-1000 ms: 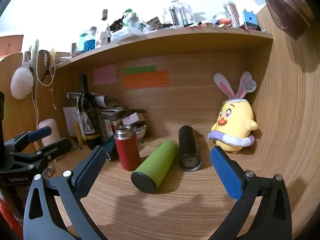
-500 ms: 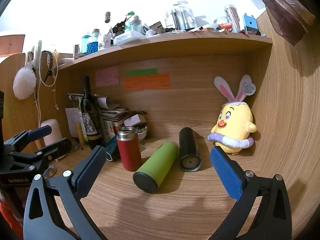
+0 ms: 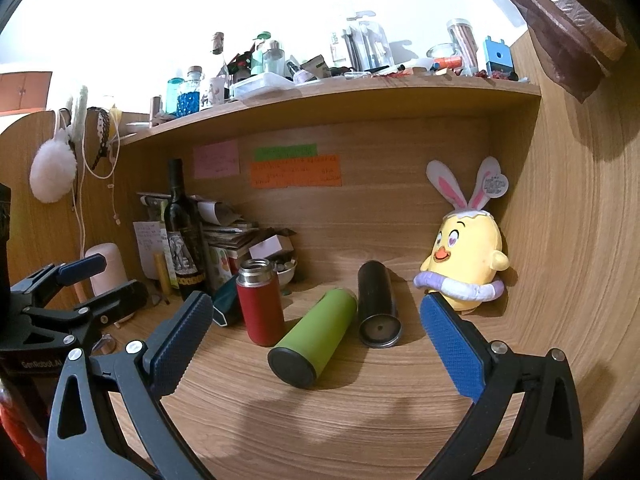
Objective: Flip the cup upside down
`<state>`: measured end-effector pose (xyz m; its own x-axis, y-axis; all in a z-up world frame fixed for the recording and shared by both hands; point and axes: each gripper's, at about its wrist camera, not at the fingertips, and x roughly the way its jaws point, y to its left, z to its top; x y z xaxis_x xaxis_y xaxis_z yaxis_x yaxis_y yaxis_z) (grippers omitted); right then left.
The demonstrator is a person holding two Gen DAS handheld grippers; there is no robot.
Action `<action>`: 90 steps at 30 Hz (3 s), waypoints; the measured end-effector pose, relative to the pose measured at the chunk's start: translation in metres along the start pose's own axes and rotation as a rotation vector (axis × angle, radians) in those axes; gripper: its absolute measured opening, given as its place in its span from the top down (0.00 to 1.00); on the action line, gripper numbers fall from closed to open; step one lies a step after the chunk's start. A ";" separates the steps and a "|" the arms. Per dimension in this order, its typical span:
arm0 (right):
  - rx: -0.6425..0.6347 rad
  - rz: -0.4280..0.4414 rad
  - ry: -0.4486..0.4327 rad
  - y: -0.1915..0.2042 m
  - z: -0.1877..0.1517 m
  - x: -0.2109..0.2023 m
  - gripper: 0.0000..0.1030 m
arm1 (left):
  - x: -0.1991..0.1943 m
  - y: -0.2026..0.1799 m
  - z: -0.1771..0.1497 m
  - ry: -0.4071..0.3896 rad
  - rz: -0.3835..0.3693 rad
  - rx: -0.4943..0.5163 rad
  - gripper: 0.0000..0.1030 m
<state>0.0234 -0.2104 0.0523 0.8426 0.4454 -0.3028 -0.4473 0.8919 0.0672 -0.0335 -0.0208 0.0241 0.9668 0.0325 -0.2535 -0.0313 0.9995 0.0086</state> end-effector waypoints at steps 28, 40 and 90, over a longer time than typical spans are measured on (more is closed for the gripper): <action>0.006 -0.002 0.006 -0.002 -0.001 0.000 0.00 | -0.002 0.001 0.001 0.001 -0.006 -0.001 0.00; 0.004 0.001 0.016 -0.003 -0.002 0.008 0.00 | 0.002 0.001 0.001 0.013 -0.004 -0.003 0.00; 0.035 0.146 0.331 0.001 -0.087 0.068 0.00 | 0.132 0.025 -0.028 0.536 -0.259 -0.006 0.41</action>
<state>0.0539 -0.1867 -0.0513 0.6248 0.5240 -0.5789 -0.5407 0.8252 0.1634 0.0860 0.0081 -0.0364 0.6801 -0.2183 -0.6998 0.1852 0.9748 -0.1240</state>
